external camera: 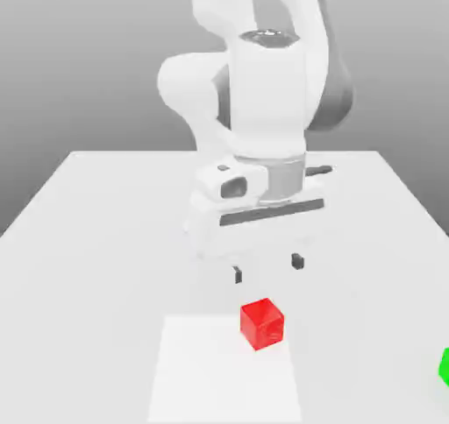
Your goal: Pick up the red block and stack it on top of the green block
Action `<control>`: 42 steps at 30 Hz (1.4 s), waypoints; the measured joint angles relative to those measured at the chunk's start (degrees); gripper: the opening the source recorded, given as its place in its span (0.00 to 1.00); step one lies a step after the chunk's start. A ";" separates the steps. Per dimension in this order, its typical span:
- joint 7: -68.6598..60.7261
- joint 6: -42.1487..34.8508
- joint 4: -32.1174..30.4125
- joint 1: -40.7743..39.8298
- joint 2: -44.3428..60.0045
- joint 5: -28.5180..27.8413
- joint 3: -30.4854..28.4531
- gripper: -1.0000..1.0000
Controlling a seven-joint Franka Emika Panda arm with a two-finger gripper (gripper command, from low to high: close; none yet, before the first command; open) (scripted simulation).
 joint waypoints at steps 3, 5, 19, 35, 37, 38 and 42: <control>-0.45 5.62 -0.05 0.13 6.83 -0.06 0.13 0.50; -0.53 9.20 0.44 0.04 11.04 -0.03 0.22 0.50; -0.34 4.75 -0.33 -0.49 5.88 -0.27 0.72 0.00; -15.96 -13.33 25.90 11.61 14.27 -3.65 9.62 0.00; -18.06 -15.34 30.07 13.26 16.57 -4.64 11.29 0.00; -19.06 -16.30 32.13 14.11 17.75 -5.17 12.12 0.00; -19.73 -14.12 36.31 16.65 24.40 -8.00 12.52 0.00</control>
